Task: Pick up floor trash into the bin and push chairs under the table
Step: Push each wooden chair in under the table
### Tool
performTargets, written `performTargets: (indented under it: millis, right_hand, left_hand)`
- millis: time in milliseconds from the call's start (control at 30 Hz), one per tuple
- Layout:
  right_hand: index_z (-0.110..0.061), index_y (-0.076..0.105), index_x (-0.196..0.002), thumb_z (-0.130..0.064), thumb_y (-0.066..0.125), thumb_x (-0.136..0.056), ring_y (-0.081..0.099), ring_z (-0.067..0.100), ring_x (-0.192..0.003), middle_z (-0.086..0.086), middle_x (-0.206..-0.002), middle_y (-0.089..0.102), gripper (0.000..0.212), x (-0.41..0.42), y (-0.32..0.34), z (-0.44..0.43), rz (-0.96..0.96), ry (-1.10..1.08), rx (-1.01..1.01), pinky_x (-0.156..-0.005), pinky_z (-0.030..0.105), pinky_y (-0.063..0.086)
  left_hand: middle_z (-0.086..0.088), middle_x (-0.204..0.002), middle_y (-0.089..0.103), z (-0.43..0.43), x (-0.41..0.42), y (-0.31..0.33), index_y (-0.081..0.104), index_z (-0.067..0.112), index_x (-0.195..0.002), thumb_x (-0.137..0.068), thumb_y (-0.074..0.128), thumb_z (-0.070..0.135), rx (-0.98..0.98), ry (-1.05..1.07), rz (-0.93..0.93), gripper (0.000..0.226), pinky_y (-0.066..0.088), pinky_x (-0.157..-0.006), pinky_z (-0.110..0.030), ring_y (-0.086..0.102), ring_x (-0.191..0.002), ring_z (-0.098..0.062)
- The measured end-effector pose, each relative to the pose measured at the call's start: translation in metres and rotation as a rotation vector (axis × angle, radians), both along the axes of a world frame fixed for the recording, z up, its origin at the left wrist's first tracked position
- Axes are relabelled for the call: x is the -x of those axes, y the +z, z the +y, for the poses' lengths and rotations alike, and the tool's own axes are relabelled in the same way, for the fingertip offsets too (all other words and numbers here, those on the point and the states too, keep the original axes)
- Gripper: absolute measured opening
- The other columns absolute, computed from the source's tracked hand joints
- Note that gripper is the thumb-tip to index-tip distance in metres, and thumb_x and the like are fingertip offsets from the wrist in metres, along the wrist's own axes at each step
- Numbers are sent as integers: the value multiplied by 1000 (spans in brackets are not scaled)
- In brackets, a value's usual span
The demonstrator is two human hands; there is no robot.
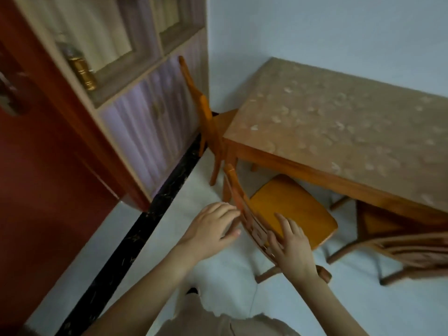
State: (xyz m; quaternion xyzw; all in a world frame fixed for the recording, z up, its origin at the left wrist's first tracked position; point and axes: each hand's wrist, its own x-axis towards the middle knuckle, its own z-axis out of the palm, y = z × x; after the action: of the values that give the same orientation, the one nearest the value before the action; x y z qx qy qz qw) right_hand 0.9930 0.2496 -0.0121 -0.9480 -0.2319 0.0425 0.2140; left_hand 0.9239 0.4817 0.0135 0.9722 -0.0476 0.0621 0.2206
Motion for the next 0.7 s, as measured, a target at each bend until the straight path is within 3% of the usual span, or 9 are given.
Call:
performTargets:
  millis: [233, 400, 500, 567, 700]
  right_hand:
    - [-24, 57, -129, -44, 52, -97, 61, 17, -105, -4, -116, 64, 38, 16, -19, 21, 173, -365, -132, -87, 37, 52]
    - [-30, 69, -104, -69, 52, -81, 60, 13, -86, -13, -89, 66, 49, 18, -35, 21, 207, -584, -243, -78, 39, 52]
    - [-28, 72, -91, -68, 62, -73, 59, 10, -77, -12, -77, 65, 44, 13, -35, 27, 178, -671, -282, -70, 36, 50]
    - [-27, 72, -84, -62, 70, -72, 59, 8, -73, -12, -73, 65, 37, 10, -36, 31, 173, -718, -315, -66, 34, 50]
    - [-29, 74, -79, -65, 73, -68, 59, 6, -67, -15, -68, 65, 38, 8, -42, 30, 127, -747, -390, -61, 30, 49]
  left_hand:
    - [7, -136, 49, 27, -65, -6, 51, 22, -135, -87, 56, 53, -6, -362, 90, 57, 34, -108, -31, 38, -129, -11]
    - [8, -131, 53, 0, -118, -19, 54, 27, -130, -83, 59, 59, -69, -537, 152, 57, 31, -110, -35, 42, -126, -13]
    - [10, -105, 60, -7, -133, -32, 60, 30, -108, -81, 58, 65, -99, -565, 221, 44, 44, -87, -28, 53, -103, -13]
    - [11, -92, 56, -8, -138, -38, 56, 30, -94, -81, 59, 65, -74, -558, 250, 38, 43, -72, -24, 53, -90, -11]
    - [14, -81, 52, -7, -143, -45, 55, 28, -83, -76, 64, 66, 11, -487, 247, 39, 35, -66, -23, 48, -79, -7]
